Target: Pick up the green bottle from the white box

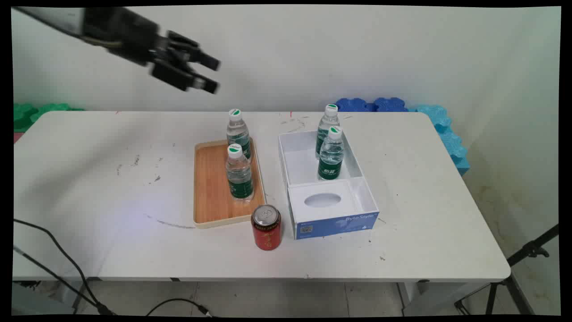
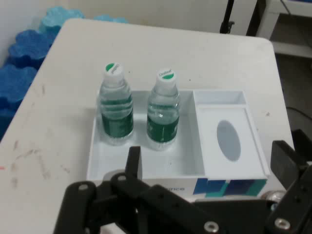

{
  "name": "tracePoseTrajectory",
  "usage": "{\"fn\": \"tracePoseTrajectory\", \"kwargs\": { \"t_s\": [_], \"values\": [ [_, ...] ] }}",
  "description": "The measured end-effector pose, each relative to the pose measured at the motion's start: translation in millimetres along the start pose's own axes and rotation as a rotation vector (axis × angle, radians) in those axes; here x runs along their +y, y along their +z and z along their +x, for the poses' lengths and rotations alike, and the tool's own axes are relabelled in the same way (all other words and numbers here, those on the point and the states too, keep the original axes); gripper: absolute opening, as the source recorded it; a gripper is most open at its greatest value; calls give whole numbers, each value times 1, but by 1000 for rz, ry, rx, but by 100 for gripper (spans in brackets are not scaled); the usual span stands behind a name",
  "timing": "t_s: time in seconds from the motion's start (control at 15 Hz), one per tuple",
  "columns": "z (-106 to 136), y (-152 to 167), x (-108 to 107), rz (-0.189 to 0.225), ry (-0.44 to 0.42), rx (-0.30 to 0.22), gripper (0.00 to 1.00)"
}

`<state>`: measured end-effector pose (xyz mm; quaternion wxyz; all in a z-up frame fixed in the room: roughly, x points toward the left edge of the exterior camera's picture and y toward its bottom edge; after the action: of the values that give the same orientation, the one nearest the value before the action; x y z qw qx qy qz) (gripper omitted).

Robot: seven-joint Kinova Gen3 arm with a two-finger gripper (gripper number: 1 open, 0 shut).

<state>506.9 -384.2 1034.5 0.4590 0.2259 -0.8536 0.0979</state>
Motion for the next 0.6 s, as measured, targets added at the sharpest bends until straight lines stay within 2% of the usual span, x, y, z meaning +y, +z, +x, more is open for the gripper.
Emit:
{"fn": "tracePoseTrajectory", "kwargs": {
  "t_s": [0.27,0.4,0.6],
  "values": [
    [19,75,9,5,2,-45,100],
    [22,115,11,7,0,-70,100],
    [22,156,12,8,-5,-92,100]
  ]
}}
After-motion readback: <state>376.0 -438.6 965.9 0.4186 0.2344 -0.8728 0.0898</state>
